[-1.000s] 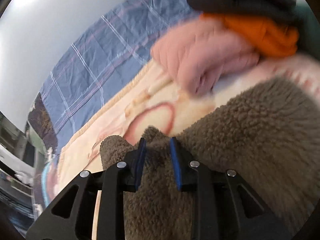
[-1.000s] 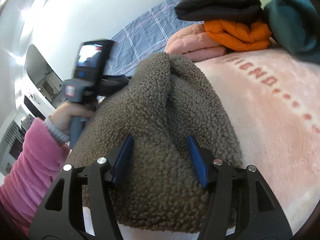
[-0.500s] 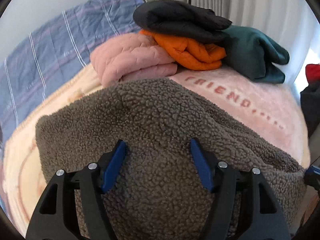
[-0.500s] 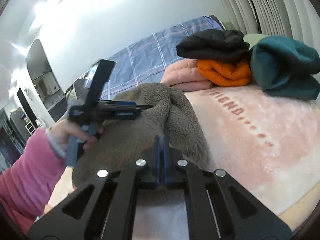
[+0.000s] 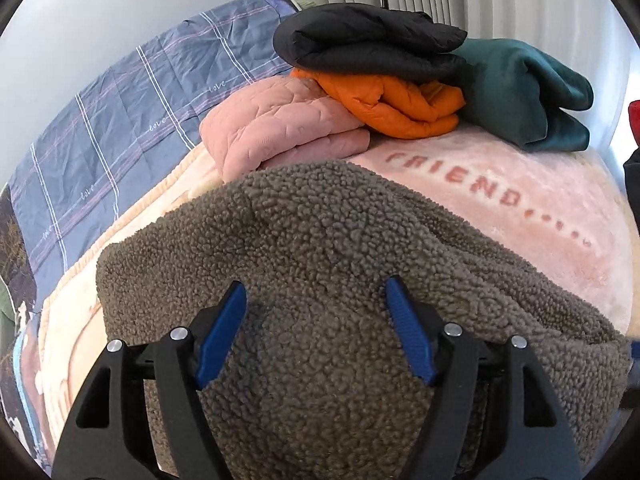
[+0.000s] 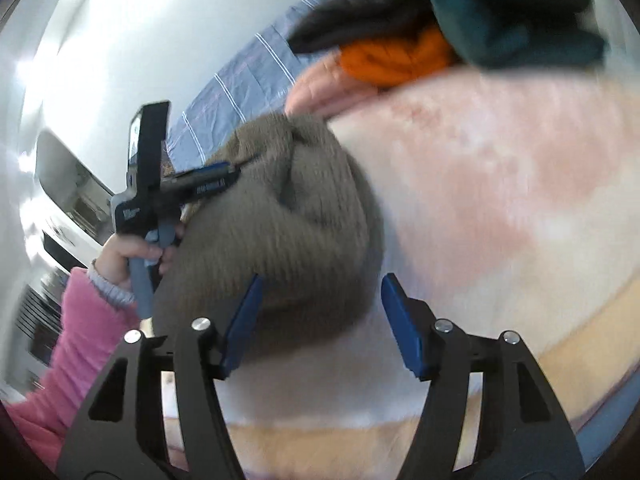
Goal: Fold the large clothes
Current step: 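Grasp the bundle side with the right gripper and tuck it under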
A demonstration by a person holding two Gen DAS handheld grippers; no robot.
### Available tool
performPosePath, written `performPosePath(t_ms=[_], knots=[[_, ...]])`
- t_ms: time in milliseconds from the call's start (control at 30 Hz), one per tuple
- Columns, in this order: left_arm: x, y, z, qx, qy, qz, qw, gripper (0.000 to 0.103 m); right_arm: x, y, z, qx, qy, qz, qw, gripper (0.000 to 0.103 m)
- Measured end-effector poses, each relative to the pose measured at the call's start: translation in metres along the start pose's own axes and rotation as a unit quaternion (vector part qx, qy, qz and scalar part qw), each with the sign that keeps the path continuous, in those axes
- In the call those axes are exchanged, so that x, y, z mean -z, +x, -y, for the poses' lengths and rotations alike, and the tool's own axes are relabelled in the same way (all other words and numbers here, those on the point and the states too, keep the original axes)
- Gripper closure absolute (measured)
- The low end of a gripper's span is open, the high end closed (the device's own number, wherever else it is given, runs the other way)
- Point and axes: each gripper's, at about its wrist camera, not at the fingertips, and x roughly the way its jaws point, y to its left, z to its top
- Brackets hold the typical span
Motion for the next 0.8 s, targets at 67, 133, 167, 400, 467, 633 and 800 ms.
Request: performPosePath(t_ms=[67, 133, 167, 400, 467, 633, 800], knots=[[0.000, -0.001, 0.002, -0.009, 0.006, 0.002, 0.9999, 0.030, 0.009, 0.009, 0.012, -0.036, 0.056, -0.027, 0.997, 0.025], [0.000, -0.002, 0.004, -0.014, 0.009, 0.003, 0.9999, 0.030, 0.020, 0.018, 0.024, -0.080, 0.128, -0.054, 0.987, 0.017], [-0.001, -0.002, 0.005, -0.015, 0.009, 0.004, 0.9998, 0.030, 0.022, 0.023, 0.027, -0.091, 0.149, -0.059, 0.983, 0.016], [0.000, -0.002, 0.002, -0.012, 0.005, 0.004, 0.9999, 0.030, 0.009, 0.035, 0.025, -0.112, 0.205, -0.038, 0.972, 0.004], [0.000, -0.002, 0.003, -0.012, 0.006, 0.005, 0.9999, 0.030, 0.006, 0.034, 0.029, -0.118, 0.215, -0.023, 0.969, 0.003], [-0.001, -0.001, 0.003, -0.007, 0.003, 0.001, 1.0000, 0.030, 0.007, 0.034, 0.037, -0.147, 0.236, -0.023, 0.960, 0.003], [-0.001, -0.002, 0.003, -0.009, 0.003, 0.003, 0.9999, 0.030, 0.002, 0.060, 0.030, -0.124, 0.238, -0.029, 0.963, 0.002]])
